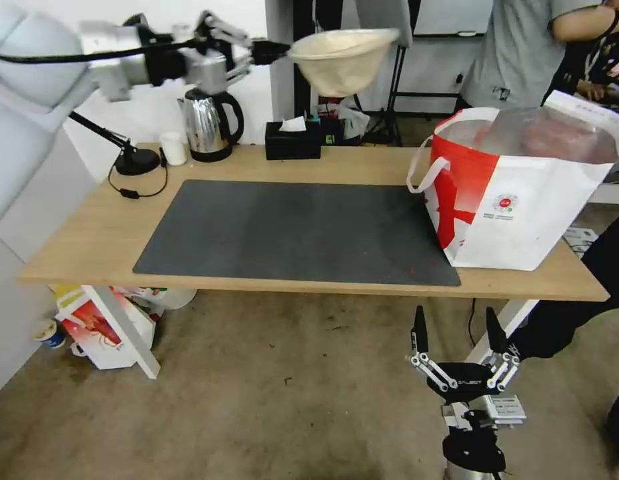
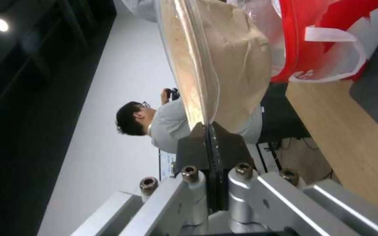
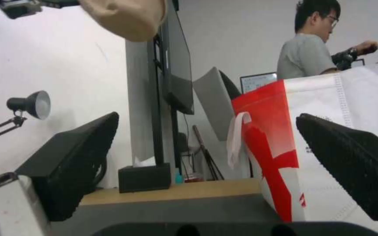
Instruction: Pick up the trash from the table and place it into the takeout bag.
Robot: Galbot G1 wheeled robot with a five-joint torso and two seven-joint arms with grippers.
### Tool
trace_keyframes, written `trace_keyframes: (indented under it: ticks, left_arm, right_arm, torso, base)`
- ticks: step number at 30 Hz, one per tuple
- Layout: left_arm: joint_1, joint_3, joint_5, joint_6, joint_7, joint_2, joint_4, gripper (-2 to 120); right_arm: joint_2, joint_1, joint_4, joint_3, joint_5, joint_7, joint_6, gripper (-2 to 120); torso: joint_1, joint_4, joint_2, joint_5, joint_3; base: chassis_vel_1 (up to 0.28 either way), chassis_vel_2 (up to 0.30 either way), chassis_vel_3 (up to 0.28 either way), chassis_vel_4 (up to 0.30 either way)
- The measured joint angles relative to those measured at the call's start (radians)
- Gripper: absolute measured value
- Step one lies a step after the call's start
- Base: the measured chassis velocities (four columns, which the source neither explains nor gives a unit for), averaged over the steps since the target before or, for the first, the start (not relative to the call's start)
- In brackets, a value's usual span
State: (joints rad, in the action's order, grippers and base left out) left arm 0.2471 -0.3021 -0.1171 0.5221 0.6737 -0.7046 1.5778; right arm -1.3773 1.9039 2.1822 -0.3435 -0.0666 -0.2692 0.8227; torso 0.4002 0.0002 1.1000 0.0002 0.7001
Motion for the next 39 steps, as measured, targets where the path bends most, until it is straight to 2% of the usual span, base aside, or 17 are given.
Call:
trace_keyframes:
  ticks: [3, 9, 10, 13, 17, 21, 22, 30, 36, 39]
  left_arm:
    - [0.020, -0.017, 0.001, -0.001, 0.000, -0.021, -0.015, 0]
    - [0.088, -0.081, 0.019, -0.002, 0.000, -0.136, -0.078, 0]
    - [0.088, -0.081, 0.019, -0.002, 0.000, -0.136, -0.078, 0]
    - [0.107, -0.103, 0.034, -0.003, 0.000, -0.204, -0.108, 0]
    - [0.126, -0.115, 0.044, -0.003, 0.000, -0.252, -0.137, 0]
    - [0.157, -0.135, 0.061, -0.003, 0.000, -0.336, -0.191, 0]
    - [0.157, -0.135, 0.061, -0.003, 0.000, -0.336, -0.191, 0]
    - [0.163, -0.143, 0.112, 0.000, -0.001, -0.471, -0.279, 0]
    - [0.156, -0.134, 0.137, 0.001, -0.002, -0.526, -0.312, 0]
    - [0.143, -0.123, 0.165, 0.003, -0.004, -0.584, -0.346, 0]
  right_arm:
    - [0.000, 0.000, 0.000, 0.000, 0.000, 0.000, 0.000, 100]
    - [0.000, 0.000, 0.000, 0.000, 0.000, 0.000, 0.000, 100]
    - [0.000, 0.000, 0.000, 0.000, 0.000, 0.000, 0.000, 100]
    - [0.000, 0.000, 0.000, 0.000, 0.000, 0.000, 0.000, 100]
    - [0.000, 0.000, 0.000, 0.000, 0.000, 0.000, 0.000, 100]
    - [0.000, 0.000, 0.000, 0.000, 0.000, 0.000, 0.000, 100]
    - [0.000, 0.000, 0.000, 0.000, 0.000, 0.000, 0.000, 100]
    - [0.000, 0.000, 0.000, 0.000, 0.000, 0.000, 0.000, 100]
    - [0.000, 0.000, 0.000, 0.000, 0.000, 0.000, 0.000, 100]
    - [0.000, 0.000, 0.000, 0.000, 0.000, 0.000, 0.000, 100]
  torso:
    - [0.000, 0.0001, 0.000, -0.0001, 0.000]
    - [0.000, -0.0002, 0.000, 0.0001, 0.000]
    - [0.000, -0.0002, 0.000, 0.0001, 0.000]
    - [0.000, -0.0003, 0.000, 0.0001, 0.000]
    - [0.000, -0.0002, 0.000, 0.0000, 0.000]
    - [0.000, -0.0002, 0.000, 0.0000, 0.000]
    - [0.000, -0.0002, 0.000, 0.0000, 0.000]
    - [0.000, -0.0001, 0.000, 0.0000, 0.000]
    - [0.000, -0.0003, 0.000, 0.0000, 0.000]
    - [0.000, -0.0003, 0.000, -0.0001, 0.000]
  base:
    - [0.000, 0.000, 0.000, 0.000]
    - [0.000, 0.000, 0.000, 0.000]
    - [0.000, 0.000, 0.000, 0.000]
    - [0.000, 0.000, 0.000, 0.000]
    - [0.000, 0.000, 0.000, 0.000]
    - [0.000, 0.000, 0.000, 0.000]
    - [0.000, 0.000, 0.000, 0.000]
    - [0.000, 0.000, 0.000, 0.000]
    - [0.000, 0.000, 0.000, 0.000]
    - [0.000, 0.000, 0.000, 0.000]
